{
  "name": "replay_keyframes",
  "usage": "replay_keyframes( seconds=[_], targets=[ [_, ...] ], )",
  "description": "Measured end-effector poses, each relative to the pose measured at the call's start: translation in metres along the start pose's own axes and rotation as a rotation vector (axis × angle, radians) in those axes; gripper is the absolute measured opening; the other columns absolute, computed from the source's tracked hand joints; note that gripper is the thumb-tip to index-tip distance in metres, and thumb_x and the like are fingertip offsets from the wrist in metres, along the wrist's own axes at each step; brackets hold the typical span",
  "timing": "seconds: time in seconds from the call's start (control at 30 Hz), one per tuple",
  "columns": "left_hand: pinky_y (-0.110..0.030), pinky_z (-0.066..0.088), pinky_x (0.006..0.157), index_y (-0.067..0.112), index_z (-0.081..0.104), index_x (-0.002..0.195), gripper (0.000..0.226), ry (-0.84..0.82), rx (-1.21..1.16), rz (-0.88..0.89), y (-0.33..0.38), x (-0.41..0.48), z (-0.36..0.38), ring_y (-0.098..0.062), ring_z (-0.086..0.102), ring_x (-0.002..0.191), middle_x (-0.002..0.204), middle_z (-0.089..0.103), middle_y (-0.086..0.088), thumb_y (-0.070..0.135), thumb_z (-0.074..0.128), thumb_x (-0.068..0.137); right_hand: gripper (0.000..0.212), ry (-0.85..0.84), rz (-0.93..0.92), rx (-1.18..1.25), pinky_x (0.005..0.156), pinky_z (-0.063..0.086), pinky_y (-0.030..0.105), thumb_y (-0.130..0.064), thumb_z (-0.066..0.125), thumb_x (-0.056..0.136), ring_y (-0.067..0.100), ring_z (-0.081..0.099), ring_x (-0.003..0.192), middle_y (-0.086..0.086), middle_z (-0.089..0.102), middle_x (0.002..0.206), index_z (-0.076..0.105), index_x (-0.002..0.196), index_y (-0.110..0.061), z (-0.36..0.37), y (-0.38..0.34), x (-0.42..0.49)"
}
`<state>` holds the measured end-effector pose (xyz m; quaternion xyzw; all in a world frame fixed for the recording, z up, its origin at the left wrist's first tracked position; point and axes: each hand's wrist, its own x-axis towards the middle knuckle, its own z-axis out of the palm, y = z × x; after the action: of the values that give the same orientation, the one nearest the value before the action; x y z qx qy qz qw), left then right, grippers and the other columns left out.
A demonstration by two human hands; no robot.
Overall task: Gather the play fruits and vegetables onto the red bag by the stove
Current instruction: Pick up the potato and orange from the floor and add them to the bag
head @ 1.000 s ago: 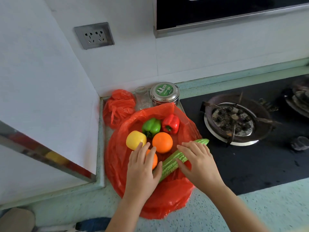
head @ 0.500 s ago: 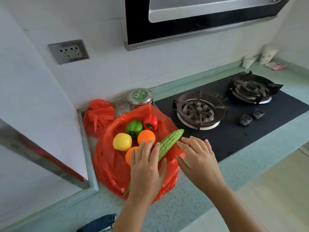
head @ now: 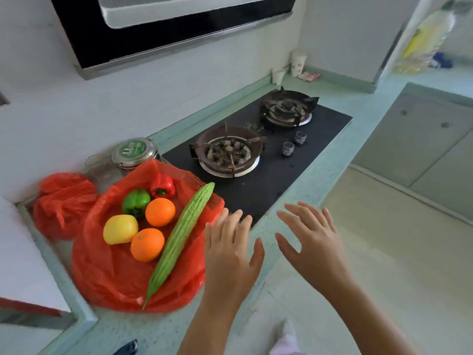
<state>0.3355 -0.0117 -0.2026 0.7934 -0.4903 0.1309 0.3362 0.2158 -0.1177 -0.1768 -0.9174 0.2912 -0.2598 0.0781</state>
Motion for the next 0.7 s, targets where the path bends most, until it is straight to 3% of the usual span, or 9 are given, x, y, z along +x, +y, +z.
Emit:
replay_keyframes(
  seconds=[0.07, 0.17, 0.3, 0.37, 0.5, 0.63, 0.7],
  targets=[
    [-0.048, 0.030, 0.103, 0.009, 0.062, 0.110, 0.039, -0.008, -0.012, 0.059, 0.017, 0.005, 0.011, -0.028, 0.046, 0.121, 0.119, 0.061, -0.009, 0.033, 0.045, 0.086, 0.034, 0.024, 0.055, -0.015, 0.098, 0.033, 0.054, -0.033, 0.057, 0.079, 0.027, 0.053, 0.115, 0.003, 0.063, 0.115, 0.063, 0.109, -0.017, -0.010, 0.016, -0.009],
    [-0.053, 0.035, 0.100, 0.011, 0.060, 0.110, 0.036, -0.018, -0.053, 0.131, 0.043, 0.015, 0.029, -0.027, 0.047, 0.119, 0.117, 0.062, -0.008, 0.032, 0.045, 0.085, 0.036, 0.071, 0.128, -0.035, 0.098, 0.034, 0.053, -0.039, 0.047, 0.083, 0.023, 0.051, 0.114, 0.001, 0.063, 0.115, 0.062, 0.109, -0.019, -0.026, 0.043, -0.020],
    [-0.051, 0.026, 0.102, 0.014, 0.055, 0.110, 0.033, -0.046, -0.108, 0.210, 0.090, 0.033, 0.063, -0.026, 0.044, 0.120, 0.116, 0.062, -0.008, 0.032, 0.044, 0.084, 0.037, 0.134, 0.221, -0.069, 0.098, 0.034, 0.051, -0.038, 0.046, 0.083, 0.024, 0.053, 0.112, 0.002, 0.064, 0.112, 0.064, 0.107, -0.018, -0.052, 0.095, -0.031],
    [-0.047, 0.026, 0.104, 0.013, 0.055, 0.110, 0.034, -0.062, -0.125, 0.259, 0.120, 0.042, 0.082, -0.028, 0.048, 0.119, 0.115, 0.063, -0.008, 0.032, 0.044, 0.084, 0.038, 0.156, 0.270, -0.095, 0.099, 0.033, 0.050, -0.039, 0.046, 0.083, 0.026, 0.054, 0.111, 0.002, 0.064, 0.112, 0.064, 0.108, -0.017, -0.069, 0.125, -0.038],
    [-0.052, 0.035, 0.099, 0.008, 0.063, 0.108, 0.038, -0.115, -0.169, 0.375, 0.193, 0.060, 0.123, -0.029, 0.050, 0.117, 0.115, 0.064, -0.009, 0.032, 0.045, 0.084, 0.039, 0.210, 0.360, -0.144, 0.099, 0.033, 0.051, -0.039, 0.046, 0.082, 0.026, 0.055, 0.111, 0.002, 0.064, 0.112, 0.065, 0.107, -0.017, -0.105, 0.188, -0.054],
    [-0.044, 0.026, 0.102, 0.009, 0.064, 0.108, 0.038, -0.142, -0.246, 0.457, 0.267, 0.077, 0.165, -0.026, 0.047, 0.118, 0.115, 0.064, -0.009, 0.031, 0.045, 0.084, 0.038, 0.262, 0.442, -0.198, 0.098, 0.034, 0.052, -0.039, 0.046, 0.081, 0.026, 0.055, 0.109, 0.003, 0.065, 0.111, 0.065, 0.106, -0.017, -0.141, 0.255, -0.073],
    [-0.046, 0.029, 0.103, 0.010, 0.064, 0.109, 0.038, -0.155, -0.264, 0.494, 0.302, 0.083, 0.183, -0.026, 0.048, 0.118, 0.115, 0.064, -0.008, 0.031, 0.045, 0.084, 0.039, 0.286, 0.483, -0.227, 0.097, 0.035, 0.052, -0.039, 0.046, 0.080, 0.027, 0.057, 0.108, 0.004, 0.065, 0.110, 0.065, 0.105, -0.017, -0.159, 0.287, -0.083]
  ],
)
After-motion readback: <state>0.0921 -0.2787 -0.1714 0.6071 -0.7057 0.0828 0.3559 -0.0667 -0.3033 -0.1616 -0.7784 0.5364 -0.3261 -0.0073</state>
